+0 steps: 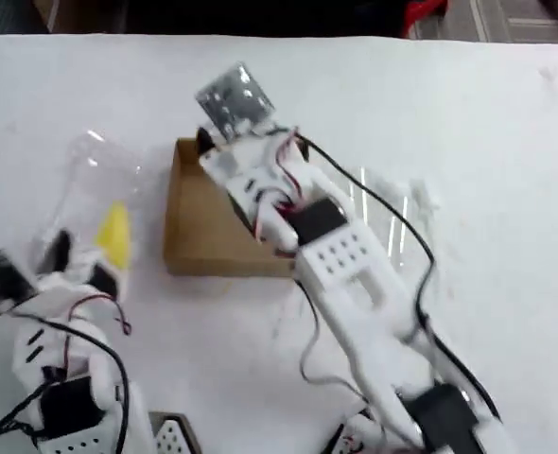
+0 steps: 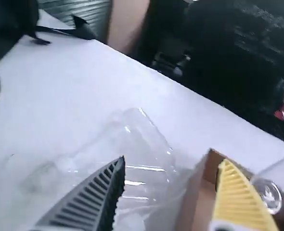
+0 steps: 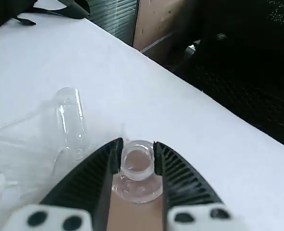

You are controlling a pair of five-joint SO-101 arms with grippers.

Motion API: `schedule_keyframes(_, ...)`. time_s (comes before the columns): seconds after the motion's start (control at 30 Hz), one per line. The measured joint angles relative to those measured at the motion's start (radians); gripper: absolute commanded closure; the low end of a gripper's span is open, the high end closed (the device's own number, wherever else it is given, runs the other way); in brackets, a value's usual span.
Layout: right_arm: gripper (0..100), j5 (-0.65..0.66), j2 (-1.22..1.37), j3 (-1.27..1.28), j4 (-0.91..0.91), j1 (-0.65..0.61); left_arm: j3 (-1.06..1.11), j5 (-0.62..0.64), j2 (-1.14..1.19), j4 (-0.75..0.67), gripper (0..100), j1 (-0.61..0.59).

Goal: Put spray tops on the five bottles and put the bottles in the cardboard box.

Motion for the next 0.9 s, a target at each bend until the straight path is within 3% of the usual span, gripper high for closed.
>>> schedule_keyframes(0.1,98.3,0.0,0.155,-0.118,-0.002,0.003,0.0,0.058,0.0,0.0,72,-0.115)
schedule_keyframes(0.2,98.3,0.0,0.316,-0.238,-0.002,0.002,0.0,0.069,0.0,0.0,72,-0.143)
schedule_keyframes(0.53,98.3,-0.003,0.667,-0.505,-0.002,0.002,0.0,0.061,0.0,0.0,72,-0.11)
schedule_keyframes(0.77,98.3,-0.147,0.697,-0.585,-0.002,0.008,0.021,0.034,0.0,-0.006,72,-0.083)
schedule_keyframes(0.9,98.3,-0.167,0.697,-0.591,-0.002,0.008,0.021,0.034,0.0,-0.006,72,-0.077)
